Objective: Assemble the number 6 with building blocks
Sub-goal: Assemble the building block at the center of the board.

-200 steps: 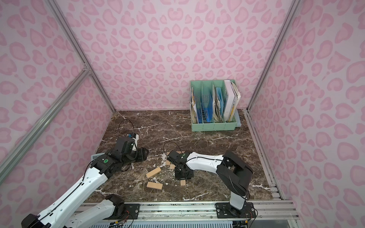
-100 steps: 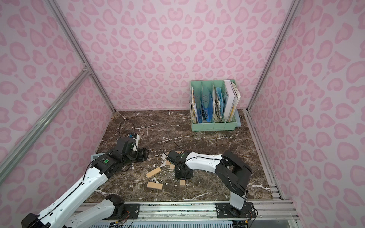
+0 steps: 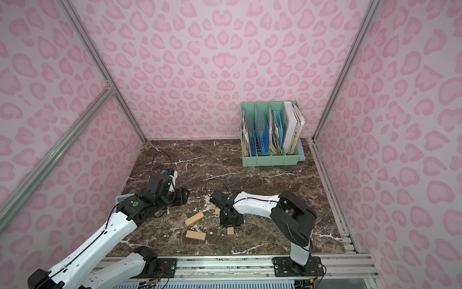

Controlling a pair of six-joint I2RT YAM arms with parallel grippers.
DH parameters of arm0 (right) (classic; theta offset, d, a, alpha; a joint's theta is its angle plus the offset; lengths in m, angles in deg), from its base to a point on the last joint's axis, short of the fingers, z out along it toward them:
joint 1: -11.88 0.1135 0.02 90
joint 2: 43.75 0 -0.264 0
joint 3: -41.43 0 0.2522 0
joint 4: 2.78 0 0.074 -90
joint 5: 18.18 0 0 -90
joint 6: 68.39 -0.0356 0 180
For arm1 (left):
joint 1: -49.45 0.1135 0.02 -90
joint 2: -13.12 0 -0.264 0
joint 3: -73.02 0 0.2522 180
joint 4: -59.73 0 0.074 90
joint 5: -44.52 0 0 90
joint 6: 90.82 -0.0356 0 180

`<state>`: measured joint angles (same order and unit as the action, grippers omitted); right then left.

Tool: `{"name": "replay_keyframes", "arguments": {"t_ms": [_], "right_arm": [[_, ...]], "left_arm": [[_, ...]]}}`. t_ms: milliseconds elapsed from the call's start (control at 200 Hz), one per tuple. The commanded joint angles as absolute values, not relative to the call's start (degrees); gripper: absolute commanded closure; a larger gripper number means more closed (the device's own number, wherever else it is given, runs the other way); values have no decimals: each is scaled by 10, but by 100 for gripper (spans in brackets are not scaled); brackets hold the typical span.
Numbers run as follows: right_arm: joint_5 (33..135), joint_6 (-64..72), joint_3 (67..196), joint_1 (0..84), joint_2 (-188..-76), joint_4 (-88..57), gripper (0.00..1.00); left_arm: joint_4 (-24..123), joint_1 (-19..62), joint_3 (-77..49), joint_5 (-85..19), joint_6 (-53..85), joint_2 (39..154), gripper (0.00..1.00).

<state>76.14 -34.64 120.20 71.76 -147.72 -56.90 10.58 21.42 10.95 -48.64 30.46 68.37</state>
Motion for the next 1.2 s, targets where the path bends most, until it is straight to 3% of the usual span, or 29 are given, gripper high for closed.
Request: {"name": "replay_keyframes", "arguments": {"t_ms": [0,845,905,940,1040,1195], "right_arm": [[754,-343,1205,717,-1479,-577,85],[754,-329,1210,707,-1485,-582,85],[756,-327,1208,707,-1485,-582,78],[757,-326,1208,707,-1485,-582,66],[758,-324,1206,708,-1484,-583,40],[748,-328,1212,712,-1473,-592,27]], "left_arm": [[112,214,108,-487,299,686,43],[120,211,109,-488,301,697,43],[121,211,110,-487,301,697,43],[120,211,110,-487,300,697,43],[121,211,110,-488,300,698,42],[120,210,109,-486,299,700,43]]}}
